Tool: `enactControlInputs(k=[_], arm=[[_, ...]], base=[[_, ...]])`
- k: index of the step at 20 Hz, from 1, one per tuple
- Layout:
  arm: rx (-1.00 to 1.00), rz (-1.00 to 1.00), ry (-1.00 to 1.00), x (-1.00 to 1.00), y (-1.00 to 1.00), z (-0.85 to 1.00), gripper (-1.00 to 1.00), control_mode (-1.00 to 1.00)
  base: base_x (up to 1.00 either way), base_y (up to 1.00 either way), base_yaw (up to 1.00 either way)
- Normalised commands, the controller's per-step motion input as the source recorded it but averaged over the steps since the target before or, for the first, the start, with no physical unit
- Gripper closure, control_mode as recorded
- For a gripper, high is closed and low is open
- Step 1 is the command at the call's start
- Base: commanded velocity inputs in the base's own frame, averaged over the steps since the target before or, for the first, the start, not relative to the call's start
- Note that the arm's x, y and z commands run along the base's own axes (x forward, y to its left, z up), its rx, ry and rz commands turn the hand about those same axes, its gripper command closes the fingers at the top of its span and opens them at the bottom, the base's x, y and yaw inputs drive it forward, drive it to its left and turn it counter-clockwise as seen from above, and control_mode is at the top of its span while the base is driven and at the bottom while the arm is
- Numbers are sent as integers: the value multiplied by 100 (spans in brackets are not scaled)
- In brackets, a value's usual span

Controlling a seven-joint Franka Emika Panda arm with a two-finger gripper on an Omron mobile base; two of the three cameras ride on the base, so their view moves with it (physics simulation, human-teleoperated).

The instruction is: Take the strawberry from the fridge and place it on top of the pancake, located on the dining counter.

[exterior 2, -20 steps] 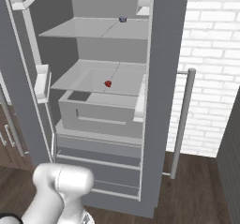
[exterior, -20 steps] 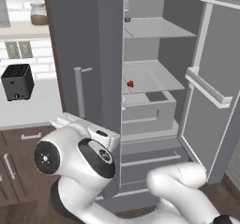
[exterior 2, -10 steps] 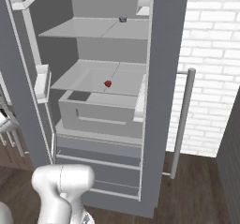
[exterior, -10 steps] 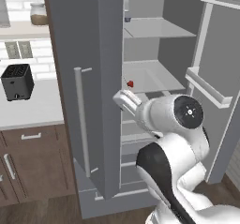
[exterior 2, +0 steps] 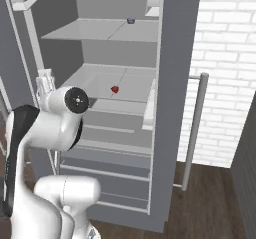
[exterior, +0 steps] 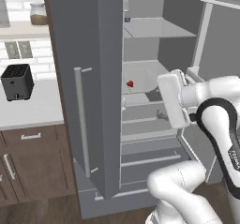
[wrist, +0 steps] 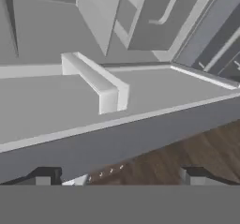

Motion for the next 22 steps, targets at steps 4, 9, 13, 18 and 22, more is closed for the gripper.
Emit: enactControlInputs(k=[4, 9, 13, 18, 22], arm=[[21, 27, 11, 100, -10, -5, -100, -100], [4, 10, 0, 100, 9, -34, -100, -100], [0, 9, 0, 85, 38, -34, -100, -100], [0, 8, -1, 39, 72, -22, -100, -100], [0, 5, -7, 4, 61, -3, -100, -100]], base=[[0, 0, 0], [0, 0, 0], [0, 0, 0], [0, 0, 0], [0, 0, 0]])
